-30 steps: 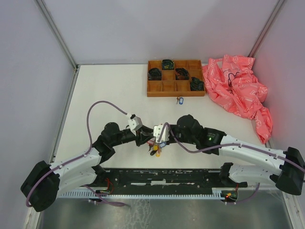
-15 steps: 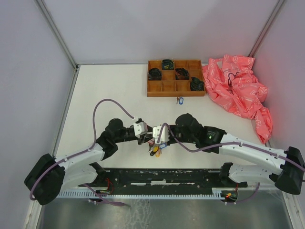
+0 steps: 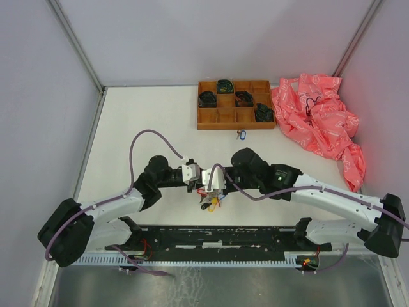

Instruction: Put the keys on the keyring

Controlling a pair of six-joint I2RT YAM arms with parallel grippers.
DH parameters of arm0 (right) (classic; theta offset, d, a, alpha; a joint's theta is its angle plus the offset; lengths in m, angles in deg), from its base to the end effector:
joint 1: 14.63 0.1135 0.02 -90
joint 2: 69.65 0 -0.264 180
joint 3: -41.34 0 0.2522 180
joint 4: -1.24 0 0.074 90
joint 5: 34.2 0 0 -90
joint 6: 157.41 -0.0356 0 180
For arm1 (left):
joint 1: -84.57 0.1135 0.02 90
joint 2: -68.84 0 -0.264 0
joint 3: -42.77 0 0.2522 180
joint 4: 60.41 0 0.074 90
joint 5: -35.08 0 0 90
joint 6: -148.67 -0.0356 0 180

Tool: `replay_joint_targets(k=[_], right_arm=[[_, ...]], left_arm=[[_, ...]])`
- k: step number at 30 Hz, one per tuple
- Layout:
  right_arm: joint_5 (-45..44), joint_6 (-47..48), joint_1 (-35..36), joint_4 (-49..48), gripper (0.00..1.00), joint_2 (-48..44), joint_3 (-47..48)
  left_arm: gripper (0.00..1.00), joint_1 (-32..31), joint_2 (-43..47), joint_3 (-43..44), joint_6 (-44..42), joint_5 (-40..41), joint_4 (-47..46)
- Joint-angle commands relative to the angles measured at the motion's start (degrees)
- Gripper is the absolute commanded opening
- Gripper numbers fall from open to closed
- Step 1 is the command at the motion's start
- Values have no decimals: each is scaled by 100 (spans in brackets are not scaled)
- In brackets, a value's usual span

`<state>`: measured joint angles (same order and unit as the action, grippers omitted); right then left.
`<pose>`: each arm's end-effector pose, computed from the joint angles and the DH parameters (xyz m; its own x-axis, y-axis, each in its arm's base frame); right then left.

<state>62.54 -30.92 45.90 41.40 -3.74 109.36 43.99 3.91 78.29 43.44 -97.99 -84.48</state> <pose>0.1195 0.2200 0.2964 0.2974 -0.6741 -0.6761 -0.9120 0.0090 -0.4101 0.1569 -0.1664 0.2195 0.1923 0.0880 -0.9774 0.9754 0.0927 0.2002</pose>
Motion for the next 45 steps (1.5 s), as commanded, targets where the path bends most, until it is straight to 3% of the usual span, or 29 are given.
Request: replay_joint_targets(k=[1, 7, 13, 21, 25, 33, 40, 45], right_arm=[[255, 139, 28, 207, 1, 94, 532], [372, 148, 22, 903, 1, 320, 965], [366, 170, -23, 1630, 1, 473, 1318], [419, 153, -76, 1862, 1, 473, 1351], [446, 244, -73, 1990, 1, 533, 1453], [590, 174, -69, 1997, 1, 748, 1487], [567, 337, -73, 2385, 1, 808, 1792], [655, 355, -69, 2734, 1, 995, 2076]], left_arm=[[24, 25, -29, 204, -229, -212, -507], [3, 28, -85, 136, -229, -282, -559], [3, 29, 22, -226, 178, 112, -1029], [3, -114, 120, -773, 2177, 1438, -2632], [3, -399, 60, -931, 2473, 1944, -2953], [3, -653, -512, -1378, 2815, 2685, -4541], [23, -653, -706, -1360, 2128, 2145, -4244], [31, -649, -500, -1326, 1430, 1621, -3837]])
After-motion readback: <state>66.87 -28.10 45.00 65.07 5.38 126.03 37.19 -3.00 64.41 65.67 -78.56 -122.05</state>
